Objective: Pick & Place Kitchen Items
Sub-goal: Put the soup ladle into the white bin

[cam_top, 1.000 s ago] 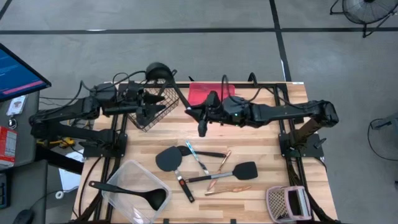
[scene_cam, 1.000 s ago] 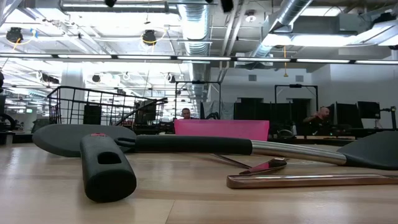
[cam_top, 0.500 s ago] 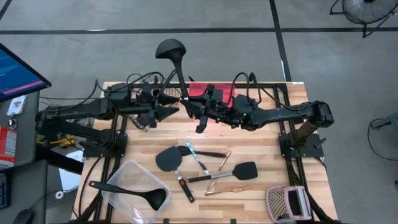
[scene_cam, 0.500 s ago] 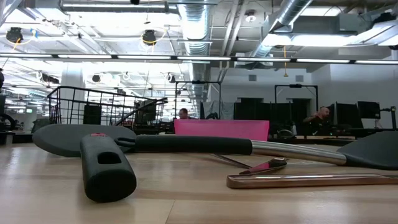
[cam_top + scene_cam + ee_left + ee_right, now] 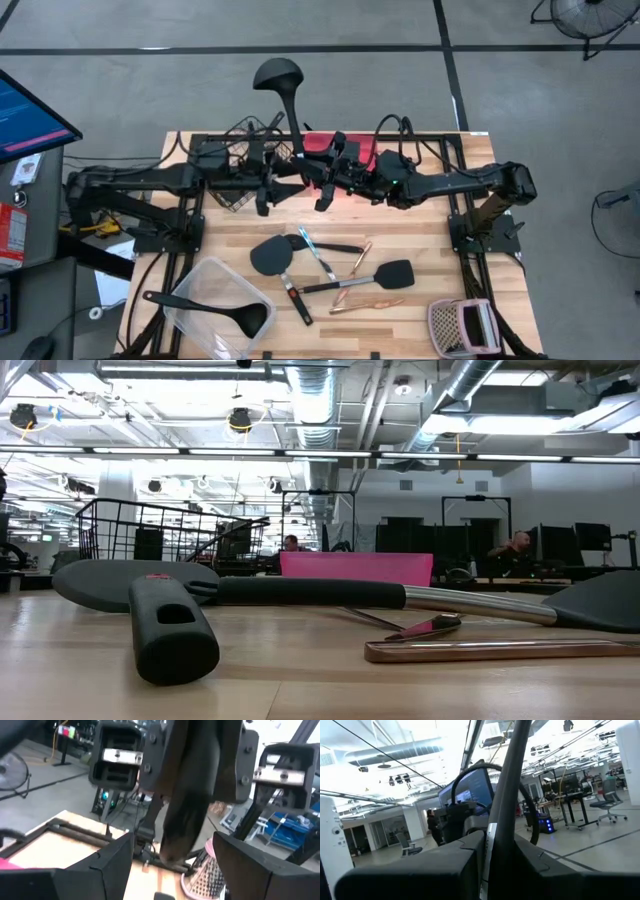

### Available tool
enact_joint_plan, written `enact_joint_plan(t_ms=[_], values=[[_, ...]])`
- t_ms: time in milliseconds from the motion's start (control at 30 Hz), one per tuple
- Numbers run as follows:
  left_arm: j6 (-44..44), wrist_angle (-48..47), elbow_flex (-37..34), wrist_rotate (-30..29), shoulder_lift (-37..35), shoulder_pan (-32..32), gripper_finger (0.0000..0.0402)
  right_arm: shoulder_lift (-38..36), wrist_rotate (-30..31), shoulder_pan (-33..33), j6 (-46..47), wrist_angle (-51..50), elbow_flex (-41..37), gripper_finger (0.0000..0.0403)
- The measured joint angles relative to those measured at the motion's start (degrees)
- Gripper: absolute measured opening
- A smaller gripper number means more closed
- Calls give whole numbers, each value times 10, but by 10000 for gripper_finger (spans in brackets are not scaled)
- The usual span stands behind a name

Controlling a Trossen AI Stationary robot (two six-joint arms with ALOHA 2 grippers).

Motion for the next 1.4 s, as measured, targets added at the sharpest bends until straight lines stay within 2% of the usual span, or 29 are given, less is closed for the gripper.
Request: enact_joint_plan(t_ms=[433,600,800,1033,1200,1400], values=[[25,69,0,6,41,0,243,0,-1,2,13,-4,-8,62],[23,65,0,20,50,0,184,0,-13,1,17,-12,-8,62],[24,64,0,24,43,1,67,0,-39,1,47,-18,-8,71],[0,4,0,30,19,-6,68,-2,-47,4,35,-43,-8,77],[-35,-105,0,35,-26,-21,68,-38,-78,3,2,-201,6,98],[-87,-204,0,28,-95,-38,68,-88,-77,2,-25,-433,15,167]])
